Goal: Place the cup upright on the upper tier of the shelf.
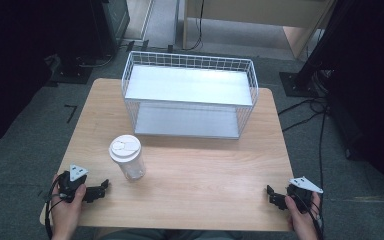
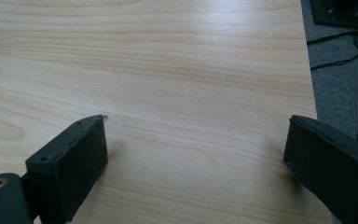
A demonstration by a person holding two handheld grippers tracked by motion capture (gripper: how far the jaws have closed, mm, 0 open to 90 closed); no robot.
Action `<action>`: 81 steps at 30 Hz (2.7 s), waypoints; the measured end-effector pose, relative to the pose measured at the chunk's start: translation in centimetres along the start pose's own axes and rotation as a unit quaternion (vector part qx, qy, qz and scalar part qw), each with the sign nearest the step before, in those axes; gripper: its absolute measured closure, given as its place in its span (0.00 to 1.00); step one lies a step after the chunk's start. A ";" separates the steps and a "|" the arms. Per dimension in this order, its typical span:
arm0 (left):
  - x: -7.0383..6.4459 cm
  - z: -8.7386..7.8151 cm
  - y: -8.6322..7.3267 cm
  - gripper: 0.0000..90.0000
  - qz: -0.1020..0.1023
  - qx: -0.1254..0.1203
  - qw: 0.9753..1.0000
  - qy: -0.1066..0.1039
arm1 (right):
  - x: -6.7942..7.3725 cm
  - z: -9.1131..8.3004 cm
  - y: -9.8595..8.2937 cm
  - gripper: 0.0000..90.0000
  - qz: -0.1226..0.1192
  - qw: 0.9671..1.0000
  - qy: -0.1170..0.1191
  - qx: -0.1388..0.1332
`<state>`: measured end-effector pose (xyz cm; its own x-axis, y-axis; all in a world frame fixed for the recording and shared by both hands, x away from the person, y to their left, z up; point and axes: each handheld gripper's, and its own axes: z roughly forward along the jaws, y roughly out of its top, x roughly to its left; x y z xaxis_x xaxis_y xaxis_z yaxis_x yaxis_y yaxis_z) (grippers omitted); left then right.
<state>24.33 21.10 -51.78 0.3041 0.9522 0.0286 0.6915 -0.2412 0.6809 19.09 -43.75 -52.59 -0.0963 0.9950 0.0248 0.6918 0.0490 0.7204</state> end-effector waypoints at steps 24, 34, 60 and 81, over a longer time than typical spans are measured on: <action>-3.4 -4.4 1.7 0.00 0.015 -0.128 0.983 -0.131 | 0.1 0.1 0.1 0.07 -0.001 1.000 0.002 0.000; -5.5 -3.3 2.0 0.00 0.006 -0.156 0.983 -0.100 | 0.1 0.1 0.1 0.07 -0.001 1.000 0.002 0.000; -8.7 -1.7 4.5 0.00 0.017 -0.211 0.970 -0.122 | 0.1 0.1 0.1 0.07 -0.001 1.000 0.002 0.000; -9.5 -1.7 6.8 0.08 0.003 -0.239 0.967 -0.090 | 0.1 0.1 0.1 0.07 -0.001 1.000 0.002 0.000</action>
<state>25.01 10.71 -46.23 0.4456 0.8930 -0.0642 0.3202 -0.0920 0.9429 19.20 -43.64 -52.59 -0.0995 0.9947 0.0263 0.6920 0.0502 0.7202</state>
